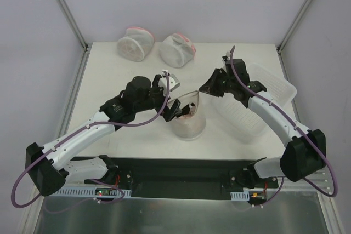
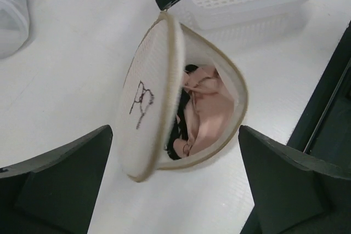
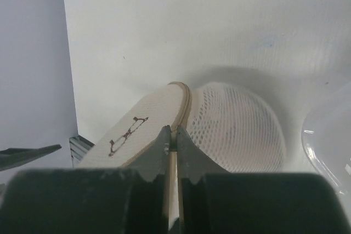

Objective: Unzip the laundry bag and remove the bra

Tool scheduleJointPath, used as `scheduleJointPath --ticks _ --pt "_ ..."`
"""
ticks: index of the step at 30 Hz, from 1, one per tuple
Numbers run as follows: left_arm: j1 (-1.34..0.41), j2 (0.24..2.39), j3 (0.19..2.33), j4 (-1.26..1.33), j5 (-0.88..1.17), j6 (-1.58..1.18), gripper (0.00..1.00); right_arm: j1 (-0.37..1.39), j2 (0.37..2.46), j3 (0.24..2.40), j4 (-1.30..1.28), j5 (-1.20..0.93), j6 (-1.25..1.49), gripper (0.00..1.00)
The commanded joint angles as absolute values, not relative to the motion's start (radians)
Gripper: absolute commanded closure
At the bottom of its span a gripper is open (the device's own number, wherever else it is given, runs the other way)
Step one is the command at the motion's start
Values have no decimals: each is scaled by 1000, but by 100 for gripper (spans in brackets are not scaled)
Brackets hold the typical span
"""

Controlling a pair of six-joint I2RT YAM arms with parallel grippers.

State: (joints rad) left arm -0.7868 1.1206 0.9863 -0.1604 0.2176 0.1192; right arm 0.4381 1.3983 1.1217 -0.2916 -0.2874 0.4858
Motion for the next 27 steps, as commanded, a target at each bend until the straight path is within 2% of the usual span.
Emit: scheduleJointPath --ticks 1,4,9,13,18,24,27 --pt "-767 1111 1048 -127 278 94 1 466 1321 1140 -298 -209 482 99" --pt "-769 1140 1075 -129 307 69 1 475 1312 1137 -302 -206 482 99" --pt "-770 1198 1124 -130 275 45 9 491 1305 1126 -308 -198 483 99" --pt "-802 1229 1176 -132 253 31 12 497 1310 1126 -311 -195 483 98" --pt "-909 1298 1226 -144 48 52 9 502 1319 1129 -308 -195 488 99" --pt "-977 1393 1276 -155 -77 101 1 505 1316 1126 -308 -198 489 99" --pt "-1002 1440 1301 -155 -165 129 1 505 1312 1126 -311 -193 485 98"
